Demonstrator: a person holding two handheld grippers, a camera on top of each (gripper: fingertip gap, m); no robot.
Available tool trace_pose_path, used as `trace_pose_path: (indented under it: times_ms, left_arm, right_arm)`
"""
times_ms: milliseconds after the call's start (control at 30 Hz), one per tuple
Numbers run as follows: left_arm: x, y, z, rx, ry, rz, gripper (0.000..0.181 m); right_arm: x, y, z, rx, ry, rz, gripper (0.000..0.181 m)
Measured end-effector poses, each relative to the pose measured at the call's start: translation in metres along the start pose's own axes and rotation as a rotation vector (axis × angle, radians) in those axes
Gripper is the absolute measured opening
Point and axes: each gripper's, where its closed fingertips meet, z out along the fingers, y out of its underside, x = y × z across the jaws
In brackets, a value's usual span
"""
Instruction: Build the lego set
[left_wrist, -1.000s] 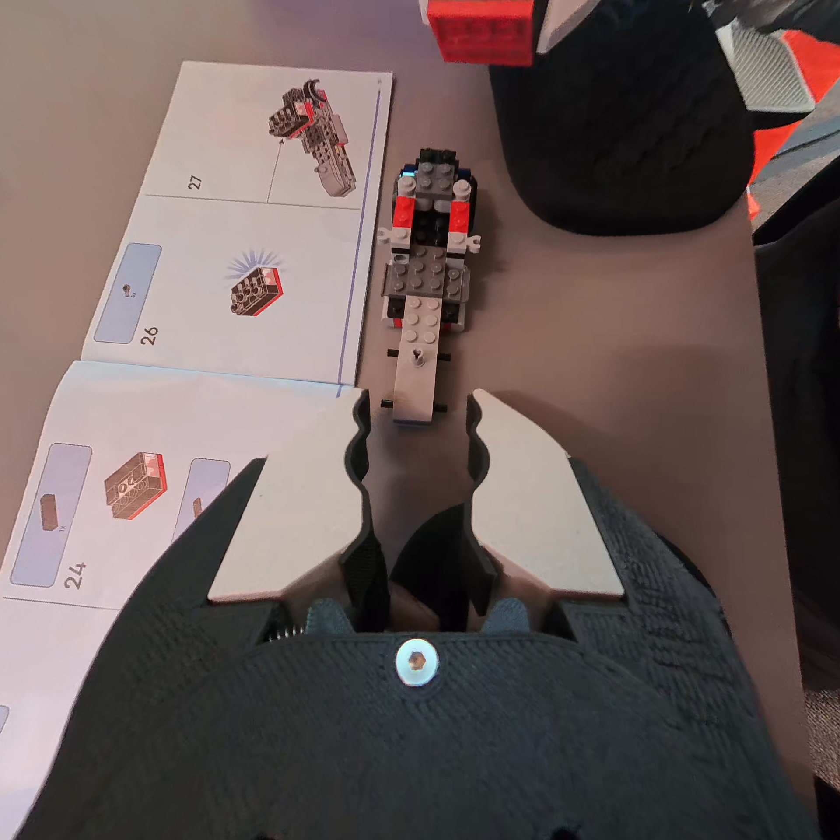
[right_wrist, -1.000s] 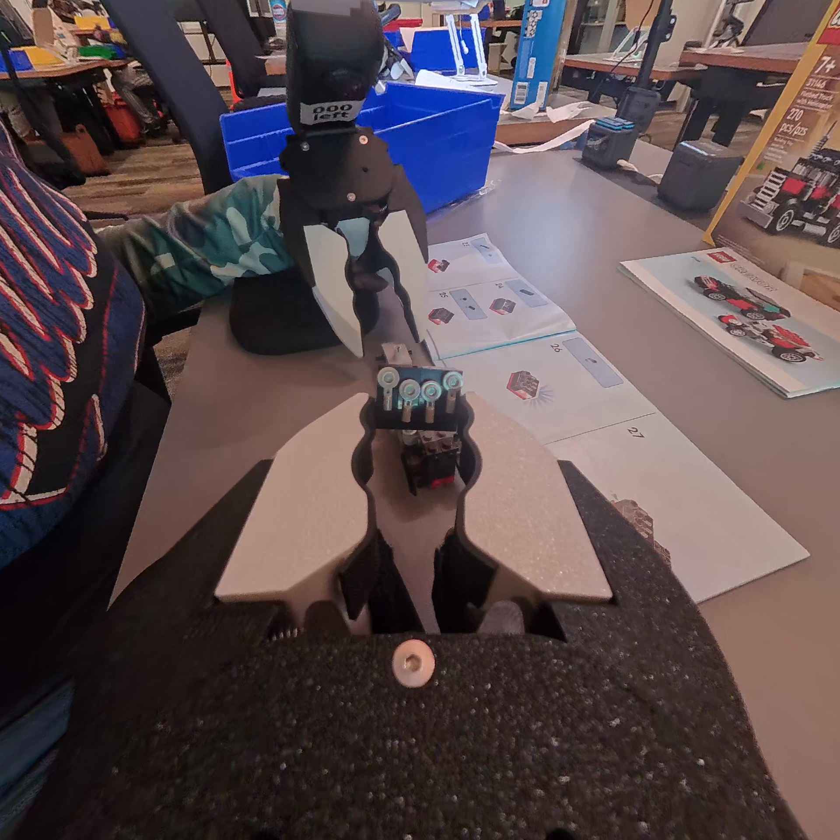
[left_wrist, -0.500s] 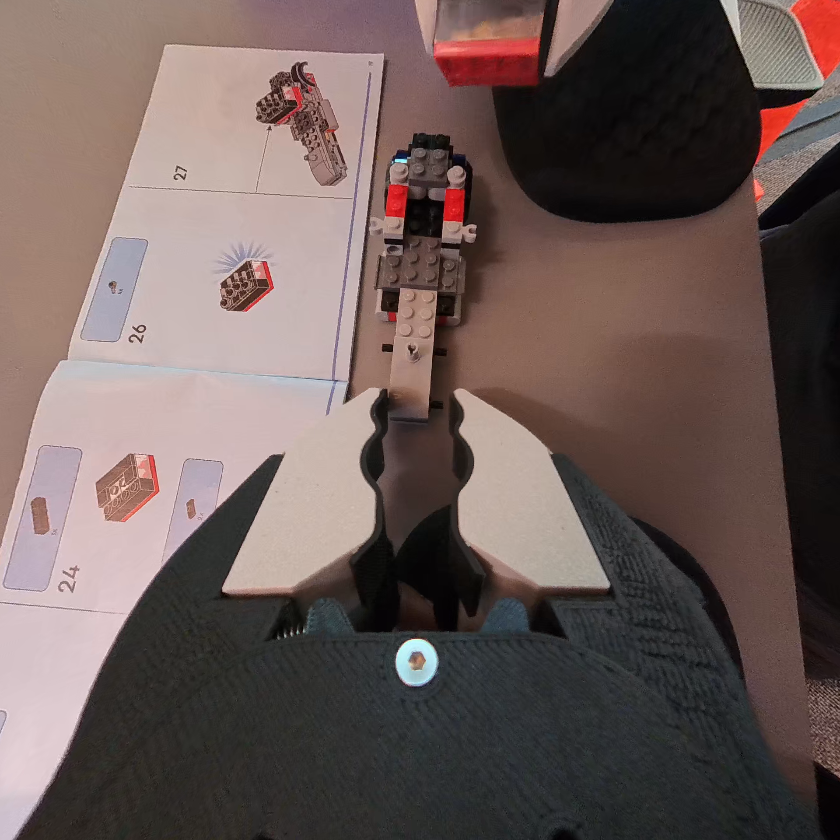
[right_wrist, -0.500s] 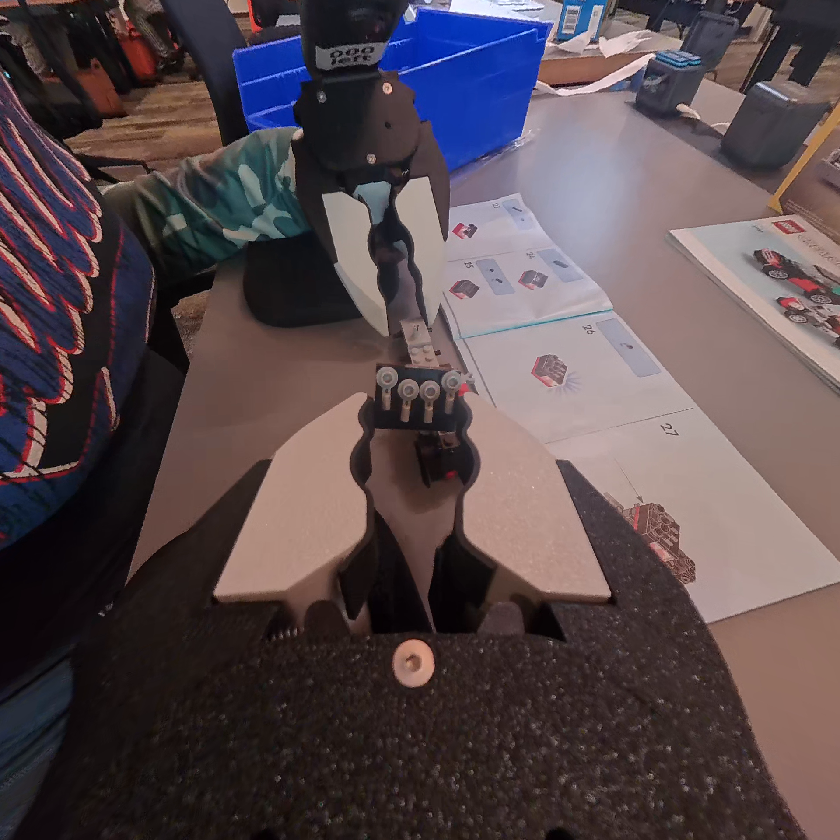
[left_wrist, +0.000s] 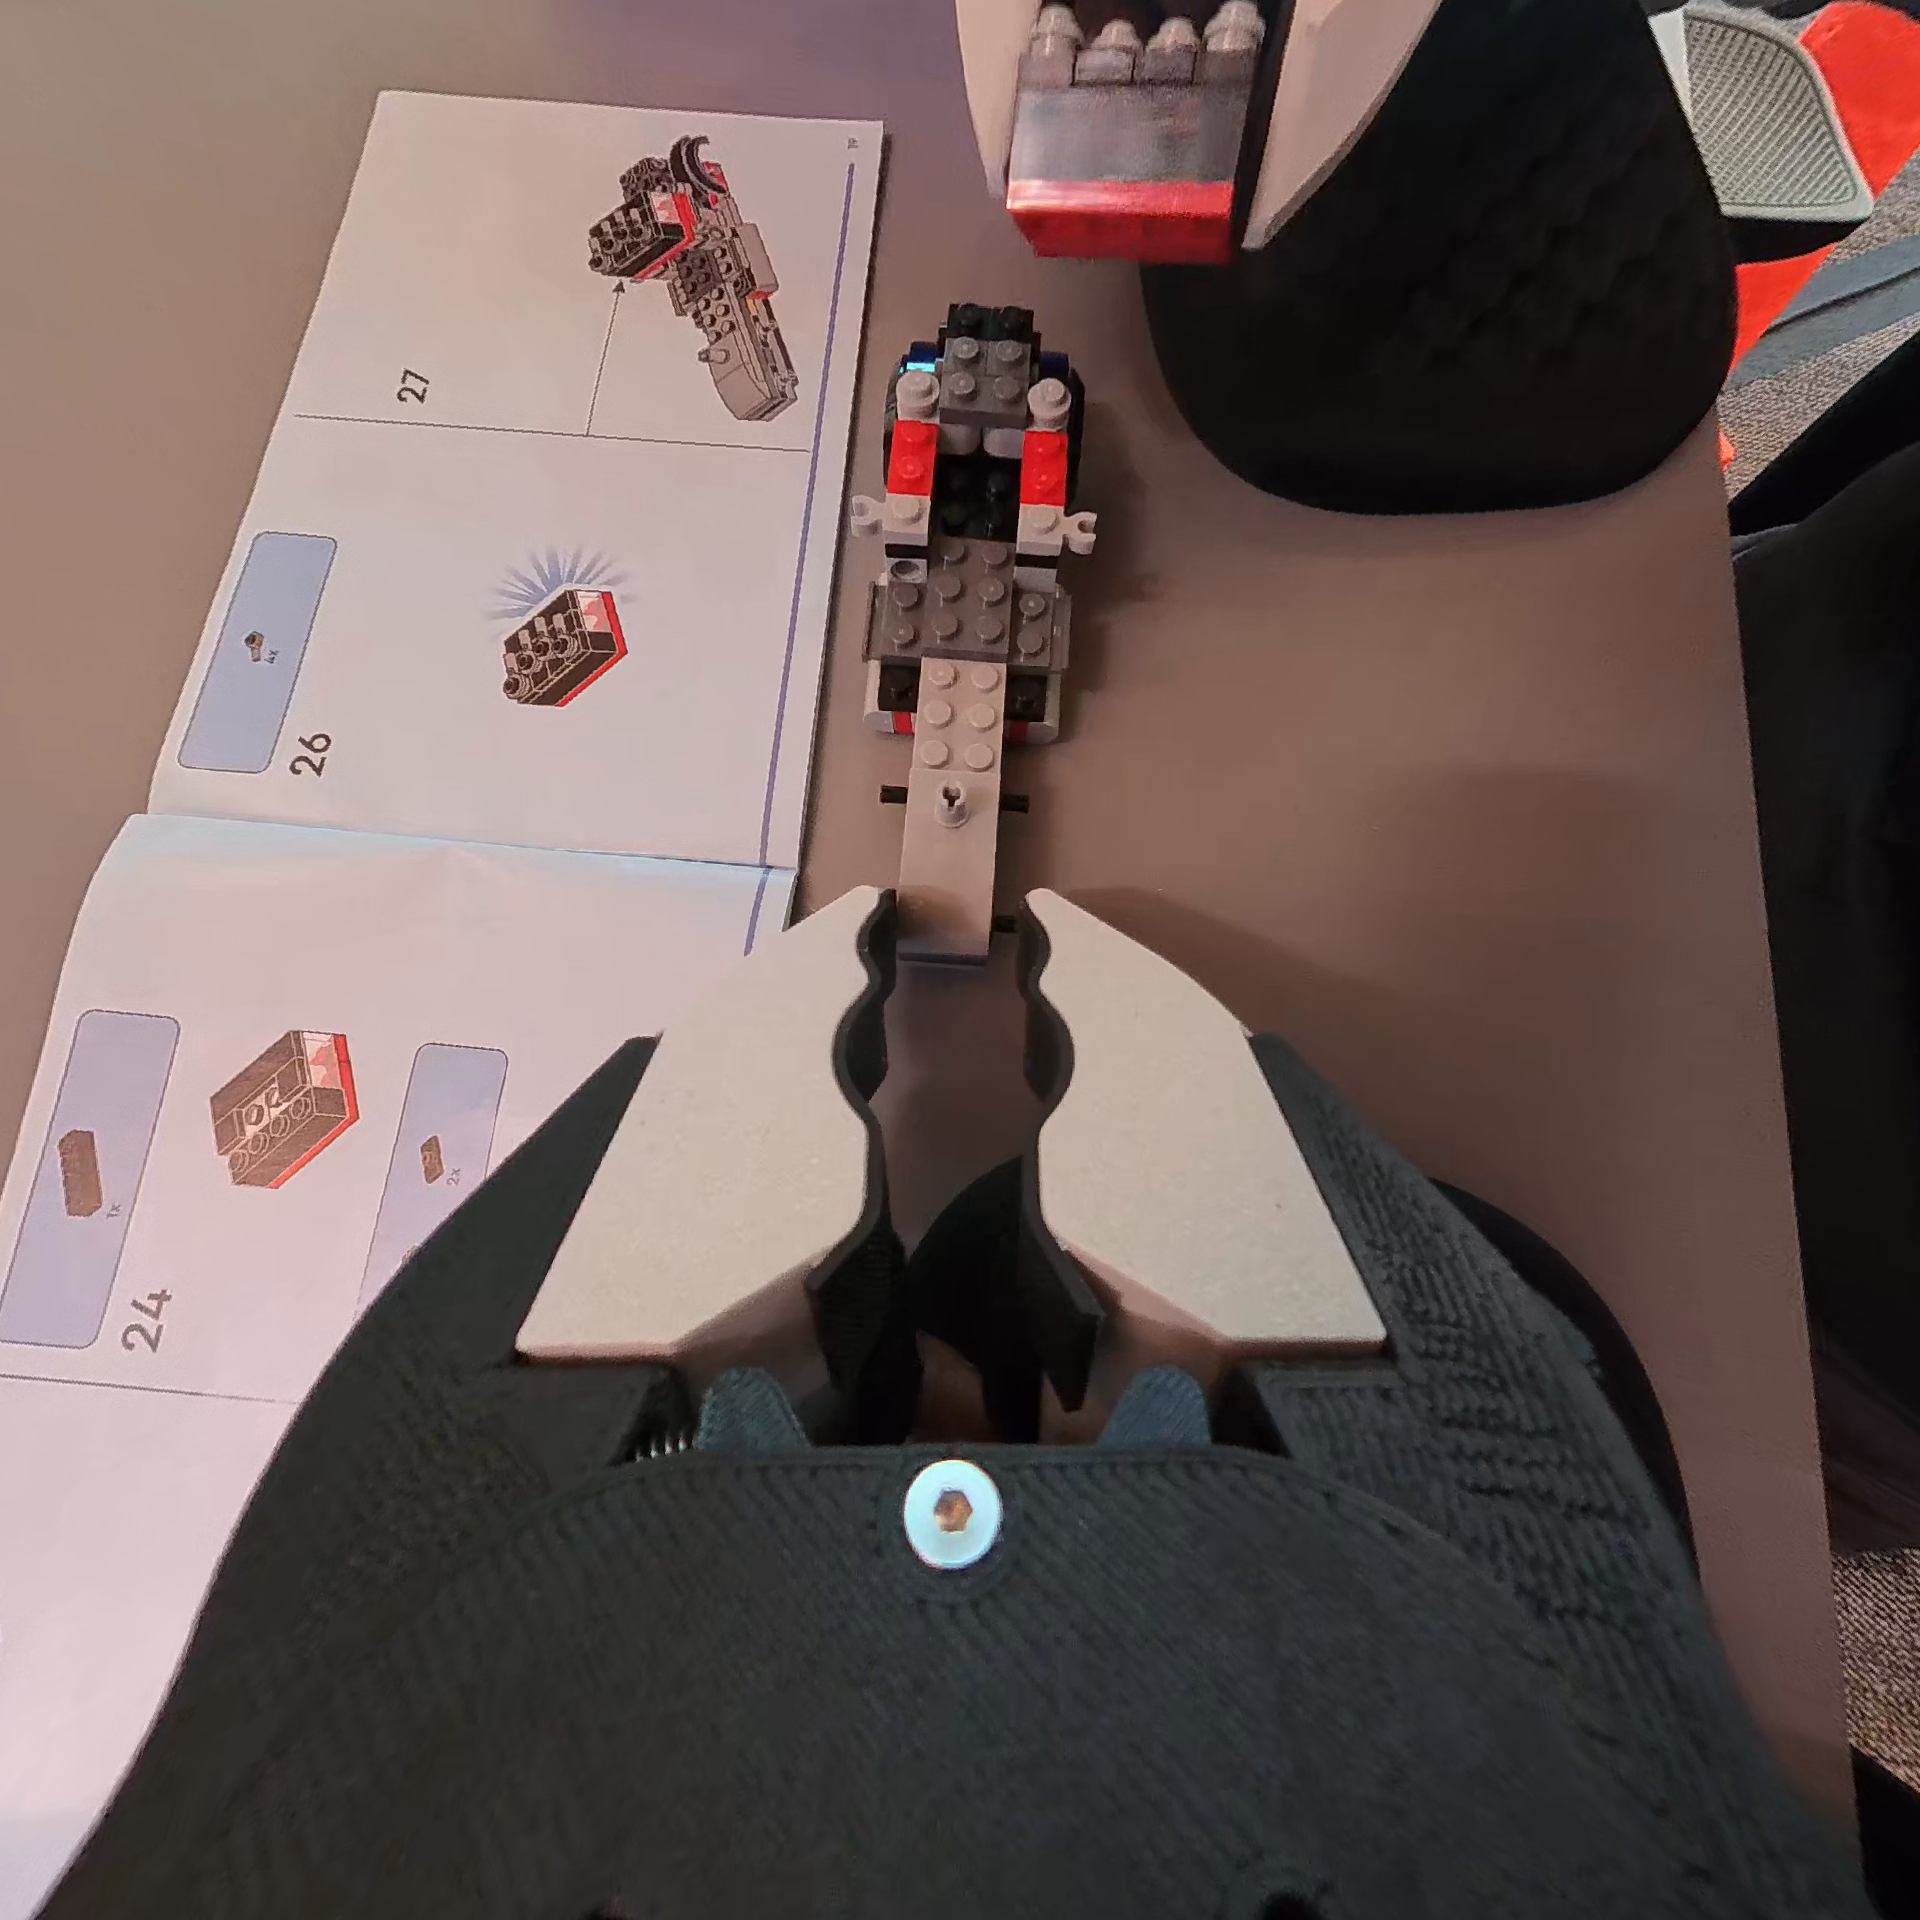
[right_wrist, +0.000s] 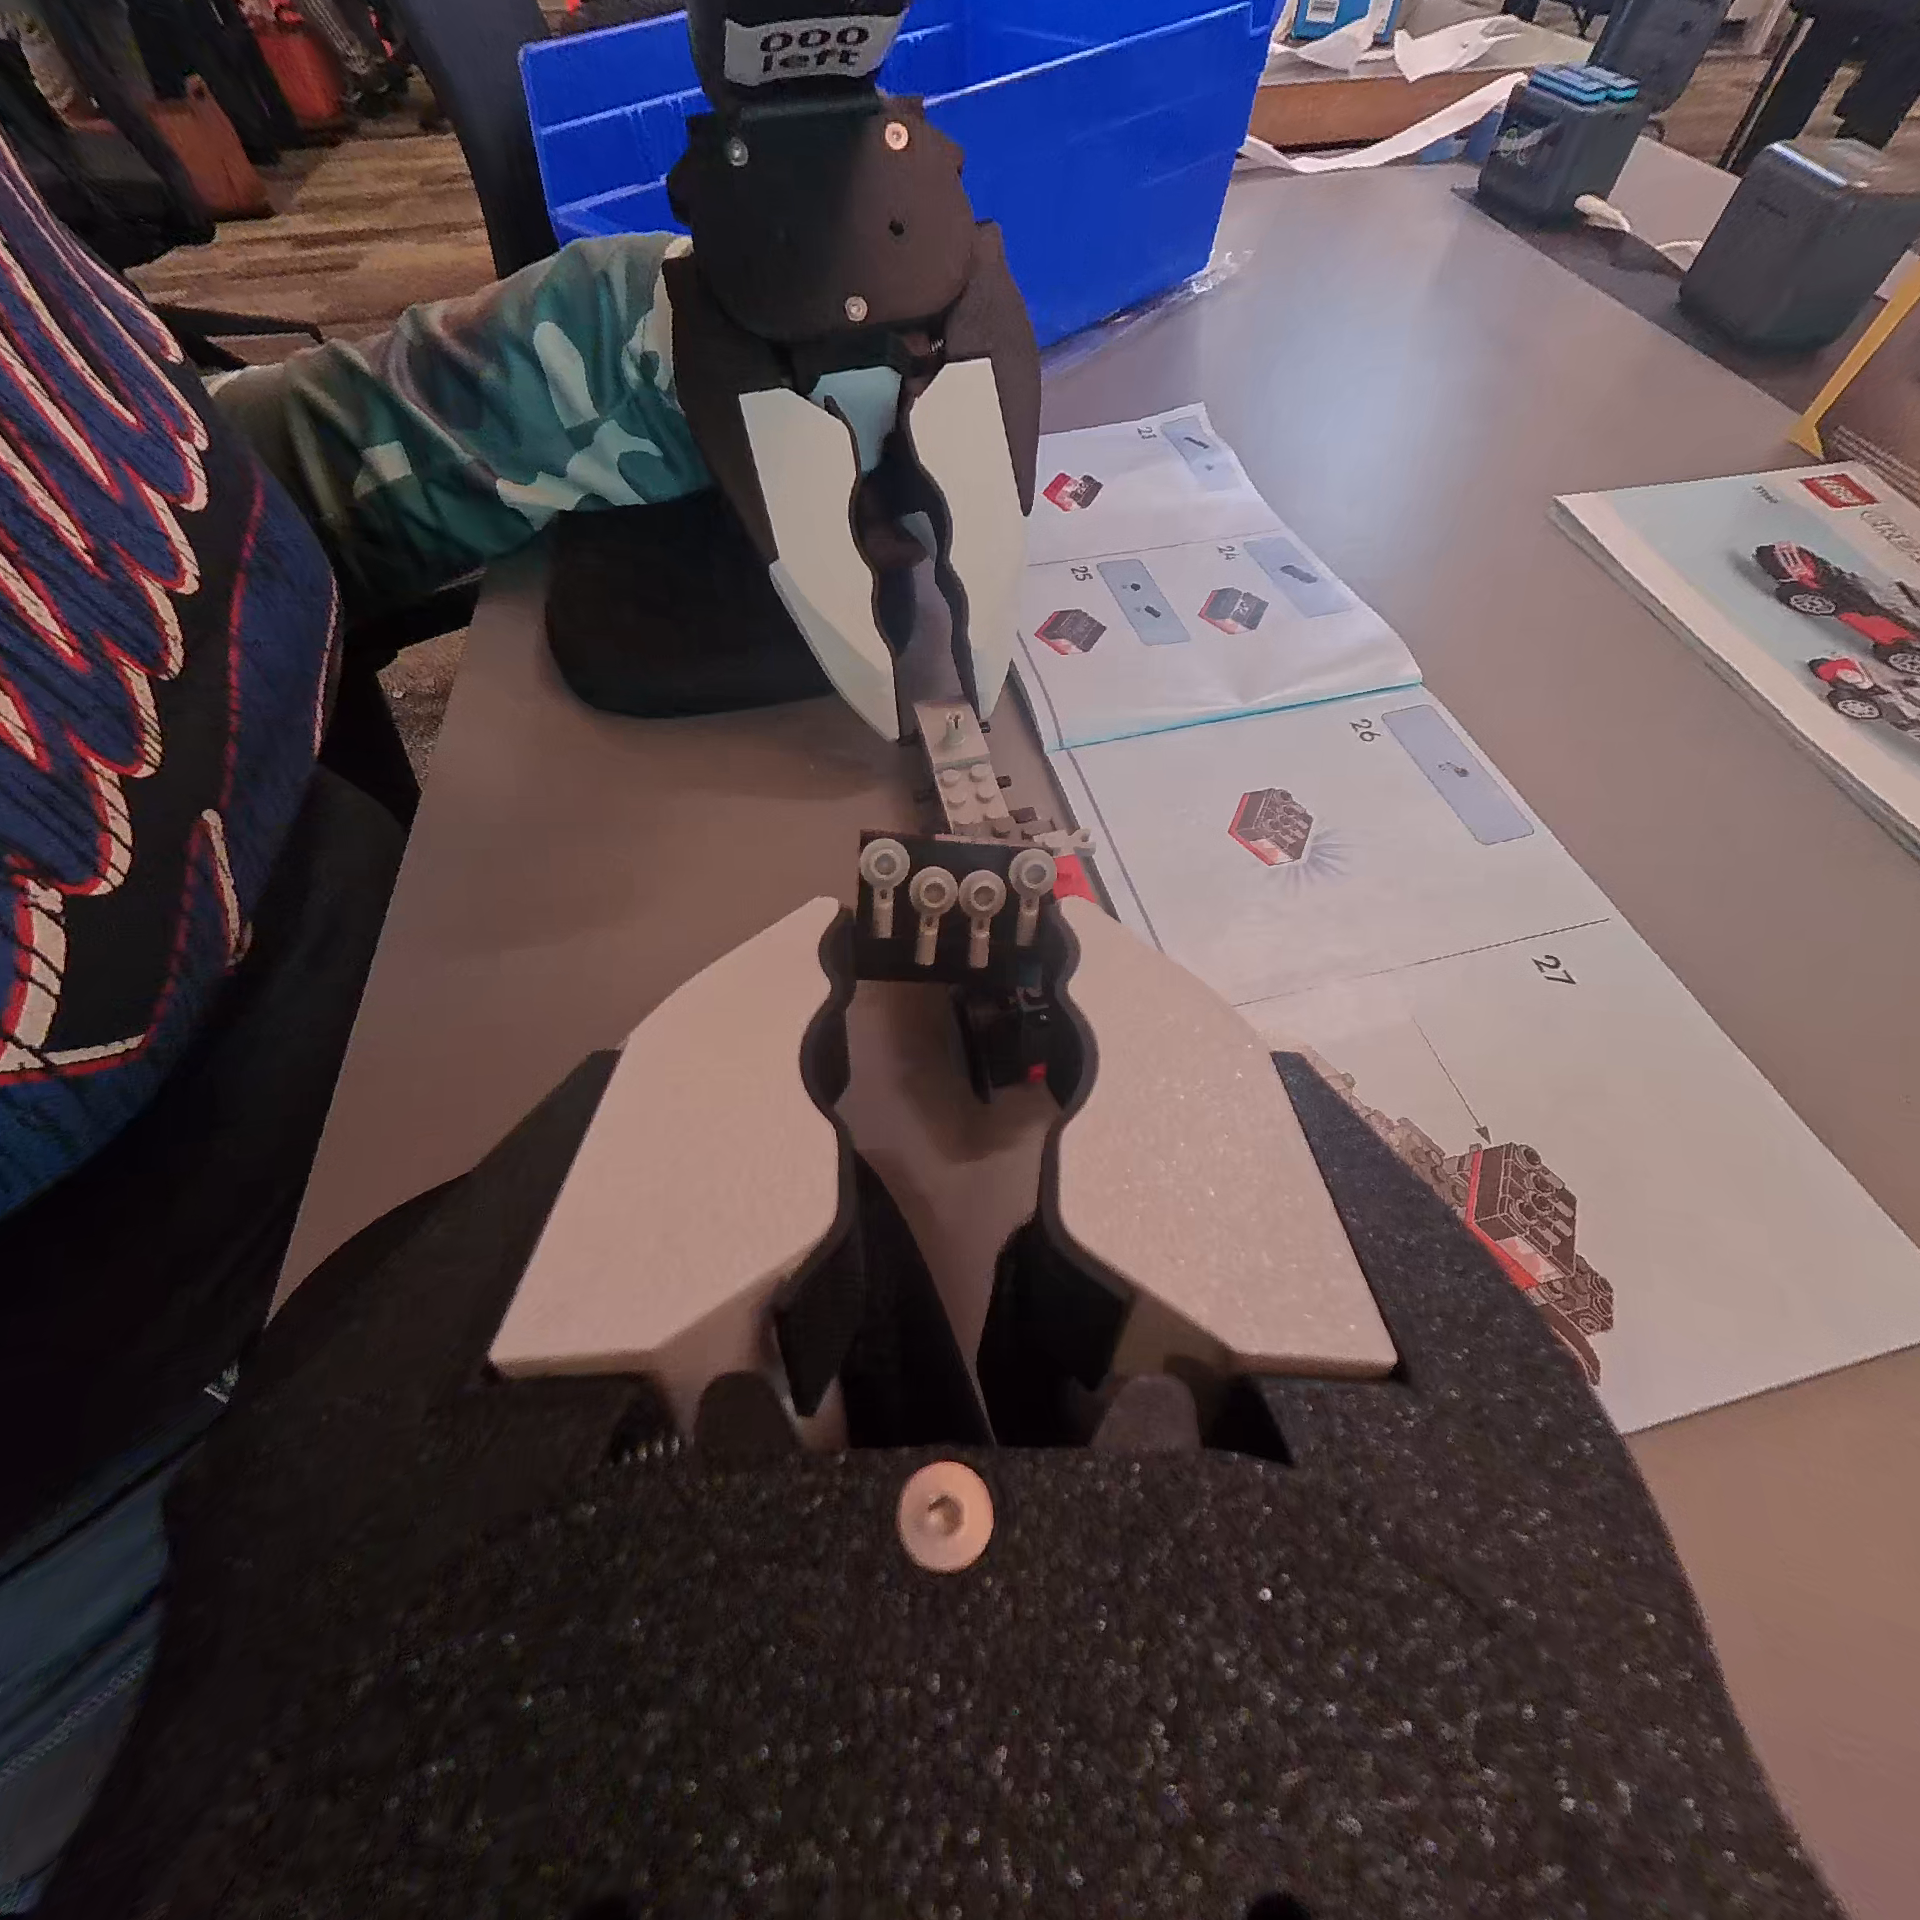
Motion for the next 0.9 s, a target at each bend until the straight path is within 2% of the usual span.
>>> trace_pose_path:
  times_ms: [900]
  left_arm:
    - [0.0005, 0.0003, 0.0002, 0.001, 0.002, 0.000, 0.022]
  right_arm:
    - [0.0018, -0.0028, -0.0029, 0.039, -0.015, 0.029, 0.034]
